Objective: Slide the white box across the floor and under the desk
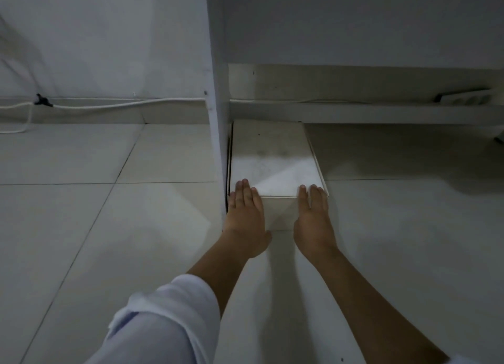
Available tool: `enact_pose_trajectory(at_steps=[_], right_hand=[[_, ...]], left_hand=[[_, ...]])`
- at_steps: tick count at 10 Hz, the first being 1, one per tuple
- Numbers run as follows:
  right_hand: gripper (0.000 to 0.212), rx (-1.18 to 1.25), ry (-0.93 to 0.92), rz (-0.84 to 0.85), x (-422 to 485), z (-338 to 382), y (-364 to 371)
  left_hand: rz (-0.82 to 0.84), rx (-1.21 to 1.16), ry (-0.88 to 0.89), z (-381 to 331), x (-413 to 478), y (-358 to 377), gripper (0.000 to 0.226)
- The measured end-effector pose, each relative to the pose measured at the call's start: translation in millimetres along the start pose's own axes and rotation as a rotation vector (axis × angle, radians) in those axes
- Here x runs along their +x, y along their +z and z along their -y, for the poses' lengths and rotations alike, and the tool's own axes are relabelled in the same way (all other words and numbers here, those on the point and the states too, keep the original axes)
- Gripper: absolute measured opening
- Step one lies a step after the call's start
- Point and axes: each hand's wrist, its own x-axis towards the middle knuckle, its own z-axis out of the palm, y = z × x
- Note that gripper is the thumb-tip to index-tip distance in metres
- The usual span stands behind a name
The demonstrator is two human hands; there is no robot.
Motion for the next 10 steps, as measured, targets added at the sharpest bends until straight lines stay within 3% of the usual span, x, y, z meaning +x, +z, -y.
enact_pose_trajectory(at_steps=[5,10], right_hand=[[0.063,-0.121,0.012,0.2,-5.8,17.3,-36.6],[0.061,-0.075,-0.078,0.082,-38.4,87.9,-150.2]], left_hand=[[0.042,-0.052,0.059,11.3,-35.4,-9.9,0.087],[-0.175,0.039,0.081,34.9,-120.8,-108.0,0.078]])
